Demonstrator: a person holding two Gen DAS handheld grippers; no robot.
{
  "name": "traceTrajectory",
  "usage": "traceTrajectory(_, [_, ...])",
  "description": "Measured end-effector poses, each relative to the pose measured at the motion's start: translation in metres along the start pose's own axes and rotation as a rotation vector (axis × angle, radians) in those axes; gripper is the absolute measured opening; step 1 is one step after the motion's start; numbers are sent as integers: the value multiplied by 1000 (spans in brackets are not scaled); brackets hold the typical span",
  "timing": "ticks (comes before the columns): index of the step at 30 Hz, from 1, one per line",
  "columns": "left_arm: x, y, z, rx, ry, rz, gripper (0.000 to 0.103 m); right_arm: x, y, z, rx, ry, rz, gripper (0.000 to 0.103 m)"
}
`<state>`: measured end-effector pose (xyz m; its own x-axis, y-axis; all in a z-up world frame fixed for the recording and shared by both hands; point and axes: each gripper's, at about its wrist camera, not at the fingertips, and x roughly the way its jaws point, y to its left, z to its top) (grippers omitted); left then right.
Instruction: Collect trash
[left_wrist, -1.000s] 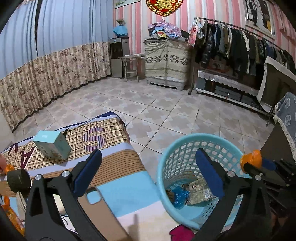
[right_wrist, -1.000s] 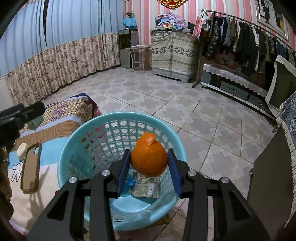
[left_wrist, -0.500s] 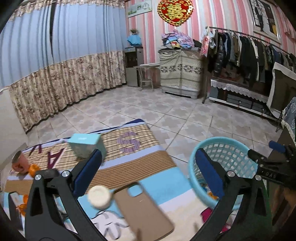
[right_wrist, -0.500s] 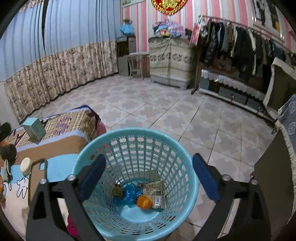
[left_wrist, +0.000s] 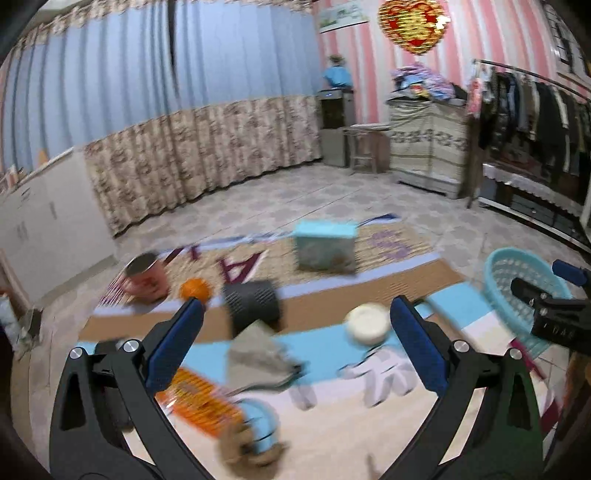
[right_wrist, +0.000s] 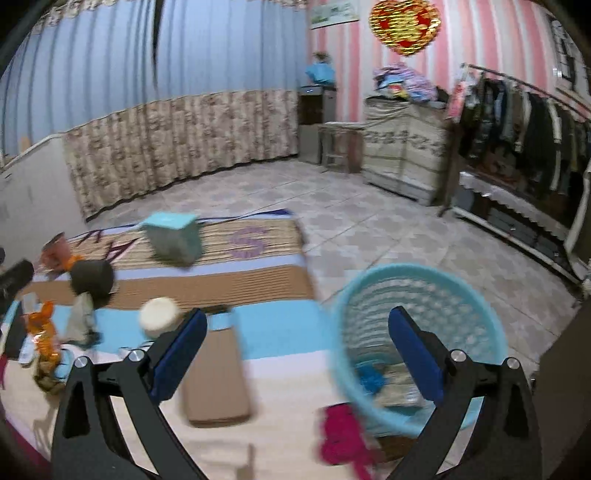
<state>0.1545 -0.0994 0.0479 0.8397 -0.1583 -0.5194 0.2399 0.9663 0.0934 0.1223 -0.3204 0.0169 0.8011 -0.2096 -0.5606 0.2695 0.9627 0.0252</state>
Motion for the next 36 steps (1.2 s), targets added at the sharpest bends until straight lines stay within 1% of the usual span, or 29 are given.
traceTrajectory(2, [6, 25, -17, -34, 38, 21, 98, 1, 25, -5, -8, 4, 43, 97])
traceTrajectory(4, [12, 43, -32, -61, 74, 38, 98, 3, 46, -10, -39, 11, 66, 97])
traceTrajectory(5, [16, 54, -41, -84, 100, 48, 98, 5, 57, -13, -62, 19, 71, 97])
traceTrajectory(8, [22, 73, -61, -144, 132, 45, 98, 10, 76, -17, -83, 28, 69, 97])
traceTrajectory(11, [27, 79, -76, -159, 158, 31, 98, 18, 85, -19, -84, 40, 78, 97])
traceTrajectory(14, [31, 71, -94, -141, 184, 29, 98, 26, 93, -24, -123, 41, 60, 97])
traceTrajectory(17, [41, 65, -105, -120, 226, 17, 97, 33, 88, -29, -110, 50, 53, 97])
traceTrajectory(19, [41, 66, -107, -123, 225, -1, 86, 35, 83, -28, -87, 60, 61, 97])
traceTrajectory(20, [43, 64, -108, -123, 232, -23, 84, 36, 79, -27, -74, 61, 66, 97])
traceTrajectory(21, [43, 63, -109, -119, 238, -40, 76, 38, 78, -26, -70, 61, 66, 97])
traceTrajectory(22, [44, 61, -110, -113, 248, -58, 65, 38, 77, -26, -66, 62, 64, 97])
traceTrajectory(23, [46, 58, -112, -104, 261, -71, 59, 39, 74, -25, -61, 61, 61, 97])
traceTrajectory(24, [48, 55, -114, -91, 276, -83, 46, 39, 73, -25, -56, 61, 59, 97])
traceTrajectory(25, [51, 53, -115, -81, 288, -95, 37, 40, 72, -25, -53, 61, 59, 97])
traceTrajectory(28, [49, 53, -113, -80, 281, -95, 35, 41, 72, -26, -51, 62, 58, 96])
traceTrajectory(32, [31, 61, -92, -103, 190, -97, 35, 42, 72, -26, -48, 61, 63, 97])
traceTrajectory(34, [27, 68, -74, -94, 142, -62, 35, 44, 72, -26, -47, 61, 68, 97])
traceTrajectory(36, [29, 78, -57, -106, 126, -23, 35, 48, 76, -26, -52, 65, 73, 96])
